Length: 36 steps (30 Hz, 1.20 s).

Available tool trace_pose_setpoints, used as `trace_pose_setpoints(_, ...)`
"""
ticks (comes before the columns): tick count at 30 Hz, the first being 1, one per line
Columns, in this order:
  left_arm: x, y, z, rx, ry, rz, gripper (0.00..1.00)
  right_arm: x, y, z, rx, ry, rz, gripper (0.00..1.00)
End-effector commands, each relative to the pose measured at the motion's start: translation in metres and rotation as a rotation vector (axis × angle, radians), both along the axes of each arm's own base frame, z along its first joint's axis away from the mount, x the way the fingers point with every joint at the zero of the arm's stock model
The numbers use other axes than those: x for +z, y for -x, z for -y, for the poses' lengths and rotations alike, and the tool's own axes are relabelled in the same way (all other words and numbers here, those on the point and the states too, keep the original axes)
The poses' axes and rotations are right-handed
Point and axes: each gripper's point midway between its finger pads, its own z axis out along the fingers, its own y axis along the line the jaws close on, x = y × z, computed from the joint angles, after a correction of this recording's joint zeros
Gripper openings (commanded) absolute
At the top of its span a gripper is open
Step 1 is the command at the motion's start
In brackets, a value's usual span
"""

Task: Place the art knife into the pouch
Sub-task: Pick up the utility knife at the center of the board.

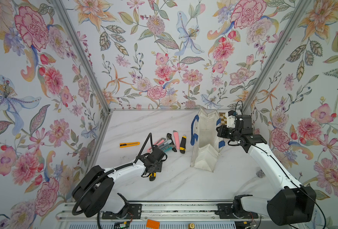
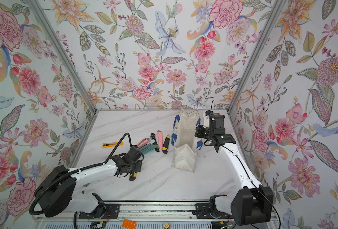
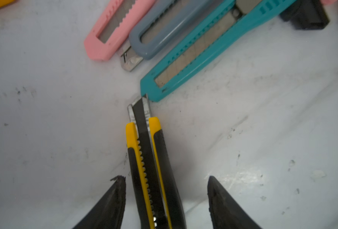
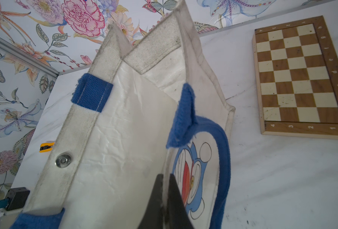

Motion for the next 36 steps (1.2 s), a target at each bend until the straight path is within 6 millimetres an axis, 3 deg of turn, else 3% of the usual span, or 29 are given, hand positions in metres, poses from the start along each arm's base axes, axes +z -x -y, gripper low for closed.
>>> trace_pose_setpoints(1, -0.004, 0.019, -0.003, 0.026, 0.032, -0.043, 0.67, 0.006, 0.005, -0.003, 0.011, -0.017, 0.021, 0.00)
trace_pose_setpoints(8, -0.016, 0.034, -0.002, 0.024, 0.042, -0.083, 0.62, 0.007, 0.003, -0.002, 0.008, -0.012, 0.024, 0.00)
trace_pose_setpoints(12, -0.019, 0.035, -0.002, 0.020, 0.031, -0.090, 0.55, 0.007, 0.004, -0.003, 0.012, -0.019, 0.021, 0.00)
trace_pose_setpoints(21, -0.031, 0.035, -0.010, 0.014, -0.037, -0.108, 0.50, 0.017, 0.007, -0.016, 0.068, -0.086, 0.052, 0.00)
trace_pose_setpoints(25, -0.036, 0.035, -0.010, 0.014, -0.042, -0.111, 0.34, 0.023, 0.008, -0.020, 0.081, -0.115, 0.082, 0.00)
trace_pose_setpoints(29, -0.027, 0.024, -0.009, 0.013, -0.059, -0.071, 0.23, 0.024, 0.006, -0.025, 0.098, -0.139, 0.081, 0.00)
trace_pose_setpoints(36, 0.010, -0.010, 0.007, -0.012, -0.067, 0.038, 0.19, 0.026, 0.005, -0.033, 0.129, -0.186, 0.075, 0.00)
